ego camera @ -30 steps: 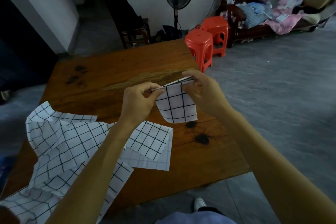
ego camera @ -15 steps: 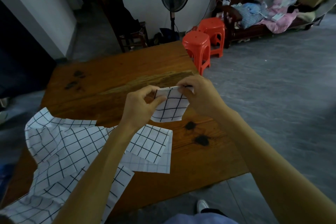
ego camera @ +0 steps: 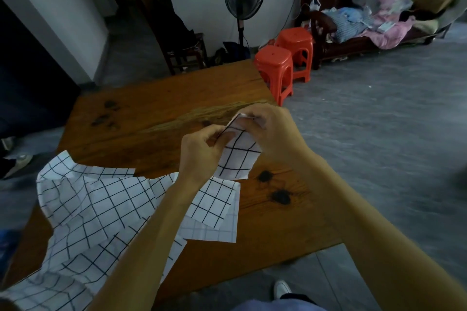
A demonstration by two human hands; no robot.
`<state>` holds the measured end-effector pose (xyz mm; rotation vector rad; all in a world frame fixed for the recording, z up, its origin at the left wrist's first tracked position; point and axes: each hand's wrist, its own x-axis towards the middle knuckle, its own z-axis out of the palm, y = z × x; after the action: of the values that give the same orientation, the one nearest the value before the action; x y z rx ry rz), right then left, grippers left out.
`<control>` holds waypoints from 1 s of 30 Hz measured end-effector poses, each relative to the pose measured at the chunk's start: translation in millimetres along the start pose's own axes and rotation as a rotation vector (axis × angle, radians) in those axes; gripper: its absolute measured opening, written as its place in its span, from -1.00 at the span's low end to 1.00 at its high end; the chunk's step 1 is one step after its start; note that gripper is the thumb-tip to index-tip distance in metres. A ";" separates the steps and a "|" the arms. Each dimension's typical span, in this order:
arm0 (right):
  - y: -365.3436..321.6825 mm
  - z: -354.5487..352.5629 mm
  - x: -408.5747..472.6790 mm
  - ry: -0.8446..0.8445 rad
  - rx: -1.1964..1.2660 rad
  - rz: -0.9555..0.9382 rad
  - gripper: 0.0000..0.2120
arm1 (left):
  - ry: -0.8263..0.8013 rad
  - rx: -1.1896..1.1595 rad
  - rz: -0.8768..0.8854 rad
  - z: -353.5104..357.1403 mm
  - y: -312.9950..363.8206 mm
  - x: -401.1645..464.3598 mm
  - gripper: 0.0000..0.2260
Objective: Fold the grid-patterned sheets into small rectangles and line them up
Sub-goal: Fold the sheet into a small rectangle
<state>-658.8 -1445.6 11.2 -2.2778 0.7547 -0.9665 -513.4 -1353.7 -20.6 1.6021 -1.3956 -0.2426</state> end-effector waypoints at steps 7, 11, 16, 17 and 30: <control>-4.5 -19.4 1.4 0.114 0.112 0.101 -0.87 | 0.017 -0.009 -0.037 7.5 -29.2 -14.4 -0.79; 5.0 -13.4 -4.9 0.154 0.083 0.116 -0.85 | -0.088 0.046 -0.135 8.9 -47.9 -20.7 -0.86; 19.8 -20.8 -1.9 0.256 0.009 0.123 -0.87 | -0.173 0.180 -0.324 -2.4 -75.6 -29.8 -0.79; 22.8 -21.0 -1.9 0.243 -0.043 0.102 -0.87 | -0.132 0.168 -0.325 -4.1 -72.3 -27.7 -0.76; 19.5 3.3 -11.1 -0.001 0.020 0.165 -0.85 | -0.210 0.029 -0.041 24.8 -25.6 -4.9 -0.83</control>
<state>-668.2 -1450.9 -8.8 -2.1596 0.9127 -0.8917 -515.2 -1365.4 -54.6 1.6685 -1.5319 -0.4271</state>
